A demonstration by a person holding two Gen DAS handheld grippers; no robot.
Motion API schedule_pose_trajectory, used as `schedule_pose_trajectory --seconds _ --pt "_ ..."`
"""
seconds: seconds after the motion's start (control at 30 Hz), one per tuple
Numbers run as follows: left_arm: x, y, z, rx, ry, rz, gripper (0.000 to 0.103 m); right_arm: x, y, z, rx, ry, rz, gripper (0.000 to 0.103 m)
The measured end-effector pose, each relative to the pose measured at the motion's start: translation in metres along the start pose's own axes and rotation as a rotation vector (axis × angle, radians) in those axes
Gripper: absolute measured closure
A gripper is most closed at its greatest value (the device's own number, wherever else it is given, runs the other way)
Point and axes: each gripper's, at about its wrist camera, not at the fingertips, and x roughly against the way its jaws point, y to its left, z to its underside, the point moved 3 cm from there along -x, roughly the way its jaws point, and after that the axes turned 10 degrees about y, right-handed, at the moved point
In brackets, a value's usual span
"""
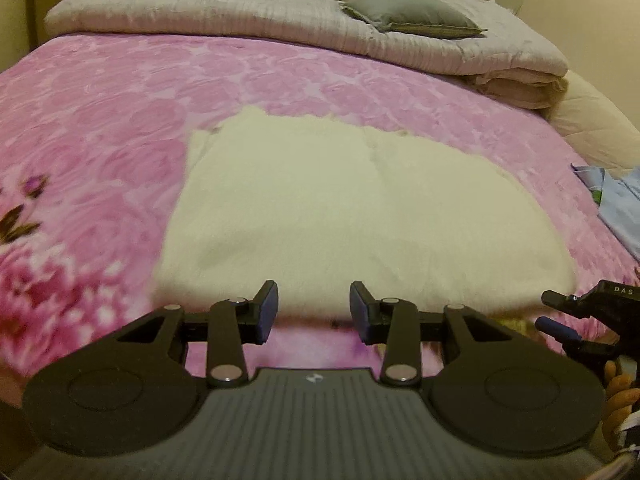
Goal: Fold clothes
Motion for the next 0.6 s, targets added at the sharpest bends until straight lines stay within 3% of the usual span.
schedule_pose_trajectory --seconds 0.3,0.5,0.6 --pt "-0.052 -0.014 -0.039 -0.046 0.024 0.072 0.068 -0.021 -0.015 -0.037 -0.14 -0.16 -0.053 0.064" --pt "-0.072 -0.012 -0.054 -0.062 0.038 0.064 0.069 -0.027 -0.014 -0.036 -0.134 -0.22 -0.077 0.064" --pt "-0.073 -0.007 -0.058 -0.054 0.04 0.078 0.069 -0.018 -0.021 -0.033 -0.161 -0.226 -0.128 0.064"
